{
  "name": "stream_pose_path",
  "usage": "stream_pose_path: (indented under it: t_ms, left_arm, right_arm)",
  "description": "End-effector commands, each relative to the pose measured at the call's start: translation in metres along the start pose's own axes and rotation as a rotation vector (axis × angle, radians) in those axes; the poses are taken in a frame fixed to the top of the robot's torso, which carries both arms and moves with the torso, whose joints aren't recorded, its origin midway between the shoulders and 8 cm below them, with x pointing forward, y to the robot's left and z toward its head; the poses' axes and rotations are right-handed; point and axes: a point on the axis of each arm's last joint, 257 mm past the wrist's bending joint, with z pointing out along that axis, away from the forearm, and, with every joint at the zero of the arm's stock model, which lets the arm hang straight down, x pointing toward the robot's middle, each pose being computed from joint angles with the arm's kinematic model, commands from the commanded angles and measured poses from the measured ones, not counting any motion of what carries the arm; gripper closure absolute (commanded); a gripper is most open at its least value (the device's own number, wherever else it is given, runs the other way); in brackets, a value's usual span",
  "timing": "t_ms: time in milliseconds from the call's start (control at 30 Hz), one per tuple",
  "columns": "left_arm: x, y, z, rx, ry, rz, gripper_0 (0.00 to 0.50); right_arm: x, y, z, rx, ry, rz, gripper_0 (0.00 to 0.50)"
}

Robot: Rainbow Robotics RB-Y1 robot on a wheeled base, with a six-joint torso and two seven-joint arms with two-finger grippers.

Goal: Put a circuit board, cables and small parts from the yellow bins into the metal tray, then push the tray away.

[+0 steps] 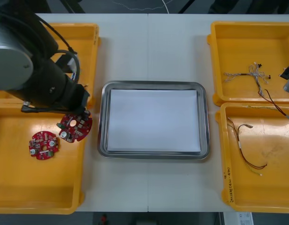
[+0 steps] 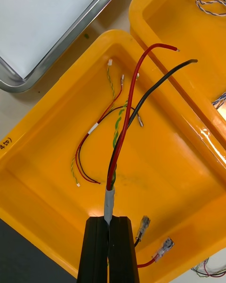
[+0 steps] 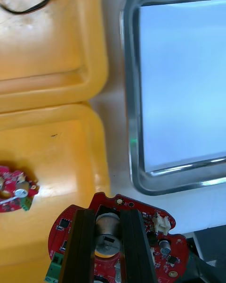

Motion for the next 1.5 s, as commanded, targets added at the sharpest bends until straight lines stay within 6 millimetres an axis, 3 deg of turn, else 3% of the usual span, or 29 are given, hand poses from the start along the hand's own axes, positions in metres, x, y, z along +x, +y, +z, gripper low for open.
stream_pose_path:
  t_ms: [33, 233, 400, 900, 1133, 1500]
  left_arm:
    - [-0.011, -0.05, -0.002, 0.01, -0.052, 0.062, 0.498]
    - [0.001, -0.075, 0.014, 0.006, -0.037, 0.064, 0.497]
    - [0.005, -0.078, 0.028, -0.022, -0.027, 0.076, 0.499]
    - [-0.02, -0.109, 0.087, 0.015, -0.092, -0.006, 0.498]
    - [-0.026, -0.109, 0.114, -0.002, -0.119, -0.022, 0.498]
    - [-0.028, -0.111, 0.12, 0.004, -0.132, -0.049, 0.495]
  right_arm:
    - [0.008, -0.003, -0.004, 0.012, 0.033, -0.044, 0.5]
    - [0.008, -0.003, -0.004, 0.011, 0.032, -0.043, 0.5]
    - [0.008, -0.004, -0.004, 0.014, 0.033, -0.042, 0.5]
    - [0.009, -0.006, -0.004, 0.025, 0.036, -0.041, 0.5]
    - [0.009, -0.007, -0.004, 0.026, 0.036, -0.04, 0.5]
    - [0.009, -0.008, -0.003, 0.029, 0.038, -0.039, 0.5]
